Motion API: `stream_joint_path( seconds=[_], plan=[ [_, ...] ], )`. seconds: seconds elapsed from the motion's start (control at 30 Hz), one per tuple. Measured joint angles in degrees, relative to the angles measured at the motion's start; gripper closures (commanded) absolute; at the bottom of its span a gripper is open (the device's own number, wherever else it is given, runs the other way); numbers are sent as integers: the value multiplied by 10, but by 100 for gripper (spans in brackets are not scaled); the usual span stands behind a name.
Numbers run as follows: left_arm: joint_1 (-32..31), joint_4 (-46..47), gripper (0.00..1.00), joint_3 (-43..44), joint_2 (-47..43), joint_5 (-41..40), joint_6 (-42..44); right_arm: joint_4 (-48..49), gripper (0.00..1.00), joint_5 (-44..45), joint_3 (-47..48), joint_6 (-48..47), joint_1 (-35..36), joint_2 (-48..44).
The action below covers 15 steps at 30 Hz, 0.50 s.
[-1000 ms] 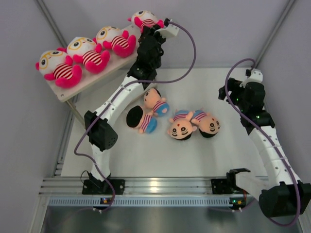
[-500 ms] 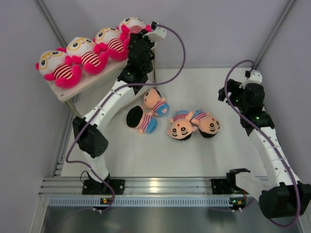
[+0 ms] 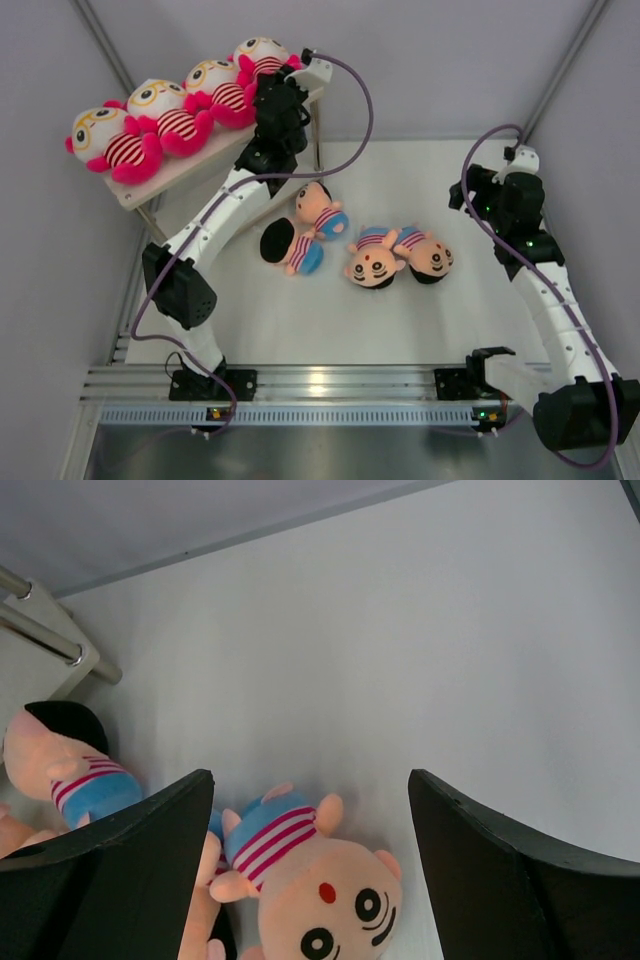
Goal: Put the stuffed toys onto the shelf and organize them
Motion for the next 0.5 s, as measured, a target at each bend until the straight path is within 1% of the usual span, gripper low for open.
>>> stream_joint_path(
  seconds=[0.13, 0.17, 0.23, 0.27, 0.3, 0.33, 0.37, 0.4, 0.43, 0.5],
  plan=[
    [8, 0, 100, -4, -2, 1, 0, 0, 18, -7, 0, 0, 0, -1],
    [10, 0, 100, -5, -2, 2, 0, 0, 17, -11, 0, 0, 0, -1],
    [14, 0, 85, -9, -5, 4, 1, 0, 13, -24, 0, 0, 0, 0],
    [15, 0, 80, -13, -6, 8, 2, 0, 8, -33, 0, -1, 0, 2],
    [15, 0, 75, -17, -8, 11, 3, 1, 7, -40, 0, 0, 0, 4],
    [15, -1, 65, -20, -10, 14, 4, 1, 4, -51, 0, -2, 0, 9],
    [15, -1, 60, -23, -12, 18, 6, 1, 3, -58, 0, -2, 0, 14],
    [14, -1, 56, -25, -13, 22, 8, 0, 2, -67, 0, -2, 0, 22],
    [13, 0, 46, -27, -15, 26, 10, 0, 2, -74, 0, -1, 0, 30],
    [9, 0, 37, -34, -20, 32, 18, -2, 2, -79, 0, 1, 0, 45]
  ],
)
